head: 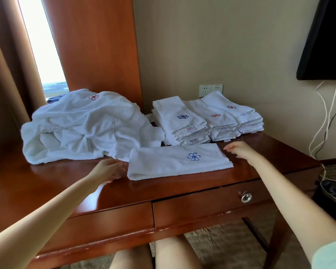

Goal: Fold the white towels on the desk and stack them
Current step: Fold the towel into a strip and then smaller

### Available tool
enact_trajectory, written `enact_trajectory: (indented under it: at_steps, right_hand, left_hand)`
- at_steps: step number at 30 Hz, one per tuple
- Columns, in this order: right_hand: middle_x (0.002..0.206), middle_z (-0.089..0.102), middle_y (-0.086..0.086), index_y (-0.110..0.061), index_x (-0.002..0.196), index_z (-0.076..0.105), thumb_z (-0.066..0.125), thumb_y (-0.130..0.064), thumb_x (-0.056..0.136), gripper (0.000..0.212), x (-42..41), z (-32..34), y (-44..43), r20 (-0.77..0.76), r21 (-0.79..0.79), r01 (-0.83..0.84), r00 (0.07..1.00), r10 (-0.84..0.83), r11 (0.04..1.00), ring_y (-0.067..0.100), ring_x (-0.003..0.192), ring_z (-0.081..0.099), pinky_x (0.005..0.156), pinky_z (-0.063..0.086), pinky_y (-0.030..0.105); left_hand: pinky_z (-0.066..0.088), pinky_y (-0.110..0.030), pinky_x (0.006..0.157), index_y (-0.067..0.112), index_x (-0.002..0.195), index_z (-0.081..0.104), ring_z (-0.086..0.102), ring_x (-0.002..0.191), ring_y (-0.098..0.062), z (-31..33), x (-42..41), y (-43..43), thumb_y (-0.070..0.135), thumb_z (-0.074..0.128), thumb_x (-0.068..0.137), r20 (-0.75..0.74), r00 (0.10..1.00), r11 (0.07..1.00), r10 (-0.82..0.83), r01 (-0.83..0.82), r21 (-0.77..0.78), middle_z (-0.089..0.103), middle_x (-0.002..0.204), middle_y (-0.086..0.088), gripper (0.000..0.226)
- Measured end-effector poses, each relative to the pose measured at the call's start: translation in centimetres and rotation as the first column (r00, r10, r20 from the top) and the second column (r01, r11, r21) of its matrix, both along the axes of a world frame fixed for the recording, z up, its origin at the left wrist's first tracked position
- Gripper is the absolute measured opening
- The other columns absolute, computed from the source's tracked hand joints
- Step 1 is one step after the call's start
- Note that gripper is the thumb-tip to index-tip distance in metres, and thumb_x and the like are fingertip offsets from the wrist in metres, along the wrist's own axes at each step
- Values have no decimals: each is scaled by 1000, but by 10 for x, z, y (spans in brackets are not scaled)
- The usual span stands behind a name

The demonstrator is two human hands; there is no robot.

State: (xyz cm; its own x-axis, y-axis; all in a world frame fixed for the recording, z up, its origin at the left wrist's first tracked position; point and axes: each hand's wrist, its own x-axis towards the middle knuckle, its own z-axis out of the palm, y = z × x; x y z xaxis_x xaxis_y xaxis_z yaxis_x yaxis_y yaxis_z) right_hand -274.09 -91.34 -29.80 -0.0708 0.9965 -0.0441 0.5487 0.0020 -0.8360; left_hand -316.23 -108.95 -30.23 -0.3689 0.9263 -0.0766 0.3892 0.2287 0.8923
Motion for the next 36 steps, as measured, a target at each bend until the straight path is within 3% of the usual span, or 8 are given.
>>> enact_trajectory:
  at_steps: [4,7,9,12,23,28,33,36]
  right_hand:
    - [121,61,10,-9,122,59,49,-52,96,52,-18,2,0,-24,-127,-17,1000,14,992,24,103,58,86,44,34]
    - [82,57,1,-15,87,60,60,-72,74,59,-33,1,-1,107,-63,-28,994,34,998,20,77,58,69,44,30]
    - [79,52,1,-19,72,47,63,-70,75,54,-43,-4,-1,294,61,21,955,-38,998,19,80,55,64,40,30]
    - [120,51,8,-17,100,58,62,-59,83,46,-56,-14,-1,447,248,103,870,-208,963,28,123,42,83,40,33]
    - [105,66,14,-10,110,51,41,-27,103,21,-65,-9,0,184,497,228,915,-359,837,35,96,61,66,35,33]
    - [117,62,17,-6,119,51,41,-21,103,24,-61,-21,7,477,396,171,801,-361,902,36,105,60,72,39,35]
    - [139,43,16,-8,135,41,49,-18,100,38,-60,-13,6,643,334,99,703,-304,937,33,126,45,90,44,38]
    - [136,46,13,-13,132,48,54,-21,98,35,-62,-3,6,538,435,-93,824,-176,895,30,126,43,97,40,39]
  left_hand:
    - [38,-22,52,13,86,63,51,60,-16,5,34,19,49,59,90,6,1000,981,31,-29,-190,57,67,-2,37]
    - [37,-23,53,14,101,59,52,71,-15,-1,47,28,45,68,84,-24,997,982,77,-80,-170,60,86,-2,37]
    - [36,-23,54,13,104,59,51,74,-15,-5,49,31,41,72,82,-5,996,986,95,-94,-140,61,94,-3,38]
    - [34,-22,52,12,89,60,49,65,-13,-5,45,30,40,74,80,-7,996,984,84,-84,-156,59,84,-2,32]
    - [43,-33,63,-1,118,53,54,70,-22,-6,58,27,45,78,76,-261,965,978,-14,-41,-203,59,83,-8,67]
    - [49,-38,93,2,112,61,63,103,-28,-7,64,28,50,81,70,-264,964,976,-25,-34,-216,68,109,-14,67]
    - [42,-28,81,3,120,58,56,98,-21,-1,69,23,35,78,78,58,997,991,43,-35,-130,63,113,-8,57]
    - [47,-29,66,-1,121,49,58,84,-23,13,76,23,15,72,84,230,973,999,33,-30,-13,60,109,-15,47]
